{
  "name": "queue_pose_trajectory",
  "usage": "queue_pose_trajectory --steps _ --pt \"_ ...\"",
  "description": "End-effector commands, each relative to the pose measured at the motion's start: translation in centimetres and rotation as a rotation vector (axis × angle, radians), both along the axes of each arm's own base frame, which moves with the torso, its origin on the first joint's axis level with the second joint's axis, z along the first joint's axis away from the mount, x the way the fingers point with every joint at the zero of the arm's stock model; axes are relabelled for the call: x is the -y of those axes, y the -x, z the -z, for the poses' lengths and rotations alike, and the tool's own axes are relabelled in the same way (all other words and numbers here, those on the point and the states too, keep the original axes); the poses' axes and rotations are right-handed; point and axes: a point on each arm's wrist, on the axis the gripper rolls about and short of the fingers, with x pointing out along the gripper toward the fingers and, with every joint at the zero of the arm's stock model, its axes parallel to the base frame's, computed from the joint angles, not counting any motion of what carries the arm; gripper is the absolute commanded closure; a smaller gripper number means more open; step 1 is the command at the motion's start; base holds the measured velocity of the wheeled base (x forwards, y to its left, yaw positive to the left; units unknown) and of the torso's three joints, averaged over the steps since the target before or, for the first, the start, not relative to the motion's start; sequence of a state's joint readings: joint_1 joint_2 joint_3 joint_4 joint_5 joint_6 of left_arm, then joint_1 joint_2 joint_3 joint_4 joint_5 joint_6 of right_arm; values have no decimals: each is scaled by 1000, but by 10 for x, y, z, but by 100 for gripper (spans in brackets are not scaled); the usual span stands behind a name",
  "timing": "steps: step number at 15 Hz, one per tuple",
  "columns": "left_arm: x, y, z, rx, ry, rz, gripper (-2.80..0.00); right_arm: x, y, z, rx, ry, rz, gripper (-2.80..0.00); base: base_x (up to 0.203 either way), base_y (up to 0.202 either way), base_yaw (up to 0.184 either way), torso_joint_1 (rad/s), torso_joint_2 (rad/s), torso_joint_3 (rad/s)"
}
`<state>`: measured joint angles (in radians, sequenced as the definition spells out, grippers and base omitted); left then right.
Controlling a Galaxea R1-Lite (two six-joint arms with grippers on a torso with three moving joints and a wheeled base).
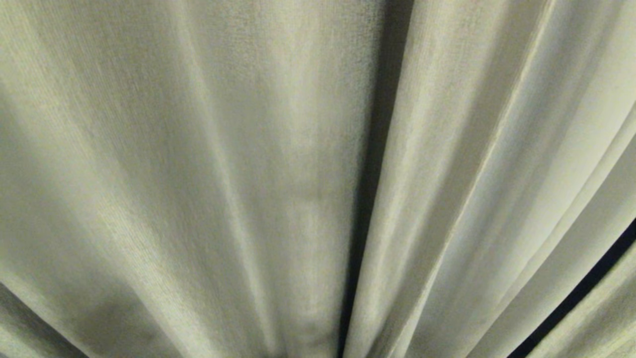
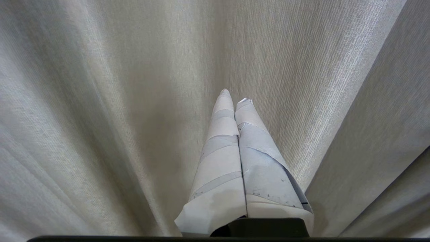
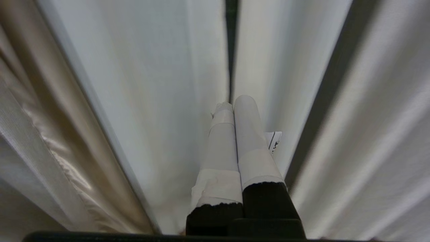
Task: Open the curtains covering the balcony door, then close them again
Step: Close the outer curtains on both sides
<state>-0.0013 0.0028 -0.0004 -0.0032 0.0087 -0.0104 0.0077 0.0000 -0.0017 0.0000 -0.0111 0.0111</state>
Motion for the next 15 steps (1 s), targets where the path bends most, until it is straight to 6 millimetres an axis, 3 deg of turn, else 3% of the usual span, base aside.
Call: queue_pose_trajectory --steps 1,15 --pt "0 0 0 1 0 0 0 0 0 0 -2 0 0 0 0 -188 -3 2 2 7" --pt "0 0 0 1 3 -2 0 0 0 0 -3 0 3 0 0 -189 1 2 1 2"
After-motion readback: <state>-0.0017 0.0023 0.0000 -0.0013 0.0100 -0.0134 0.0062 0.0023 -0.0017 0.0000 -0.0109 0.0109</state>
